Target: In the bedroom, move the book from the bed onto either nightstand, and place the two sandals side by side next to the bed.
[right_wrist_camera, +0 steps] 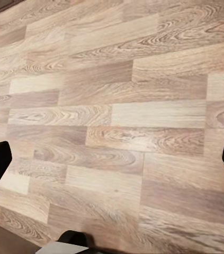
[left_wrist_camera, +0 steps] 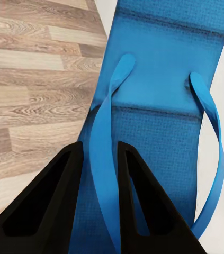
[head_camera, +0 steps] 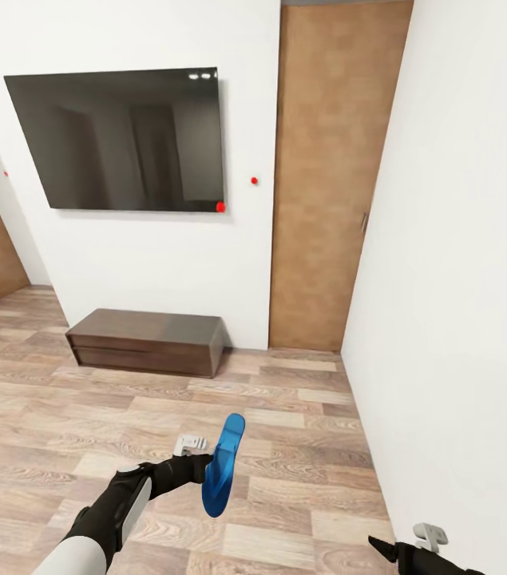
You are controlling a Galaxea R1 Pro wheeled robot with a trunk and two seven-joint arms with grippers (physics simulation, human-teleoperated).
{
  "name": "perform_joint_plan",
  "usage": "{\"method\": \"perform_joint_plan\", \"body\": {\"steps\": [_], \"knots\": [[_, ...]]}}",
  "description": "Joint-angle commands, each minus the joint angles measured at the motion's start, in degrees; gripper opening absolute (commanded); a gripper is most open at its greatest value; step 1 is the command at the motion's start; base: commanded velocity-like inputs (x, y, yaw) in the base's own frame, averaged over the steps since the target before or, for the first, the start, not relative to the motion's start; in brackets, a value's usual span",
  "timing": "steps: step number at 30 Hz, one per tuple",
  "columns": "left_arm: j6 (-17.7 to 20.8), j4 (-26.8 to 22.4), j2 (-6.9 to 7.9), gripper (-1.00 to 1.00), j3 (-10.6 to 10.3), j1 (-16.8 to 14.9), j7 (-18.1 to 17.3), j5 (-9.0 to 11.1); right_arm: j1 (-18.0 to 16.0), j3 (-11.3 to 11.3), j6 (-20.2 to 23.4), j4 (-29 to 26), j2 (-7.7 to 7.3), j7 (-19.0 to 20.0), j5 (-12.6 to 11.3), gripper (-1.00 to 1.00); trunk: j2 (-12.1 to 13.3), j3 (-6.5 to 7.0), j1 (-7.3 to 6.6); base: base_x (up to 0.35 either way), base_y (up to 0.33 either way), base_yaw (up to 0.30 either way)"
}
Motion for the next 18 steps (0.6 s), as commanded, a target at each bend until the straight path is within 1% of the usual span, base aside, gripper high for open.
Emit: {"method": "perform_joint_plan", "body": {"steps": [1,4,10,18], "knots": [[0.4,-0.1,-0.09,-1.0,0.5,0.0,-0.1,-0.3,0.0,0.4,0.3,0.0,-0.05,0.1,-0.6,1.0,-0.1,-0.09,0.05,0.327,0.0,0.03],[0.4,-0.1,-0.09,-1.0,0.5,0.0,-0.1,-0.3,0.0,0.4,0.3,0.0,-0.05,0.1,-0.6,1.0,-0.1,-0.09,0.05,0.327,0.0,0.081],[0.4,-0.1,-0.09,-1.0,0.5,0.0,-0.1,-0.3,0.0,0.4,0.3,0.0,-0.05,0.1,-0.6,1.0,-0.1,-0.09,0.05,0.327,0.0,0.177],[0.4,-0.1,-0.09,-1.0,0.5,0.0,-0.1,-0.3,0.0,0.4,0.3,0.0,-0.05,0.1,-0.6,1.0,-0.1,-0.09,0.05,0.327,0.0,0.023]]}}
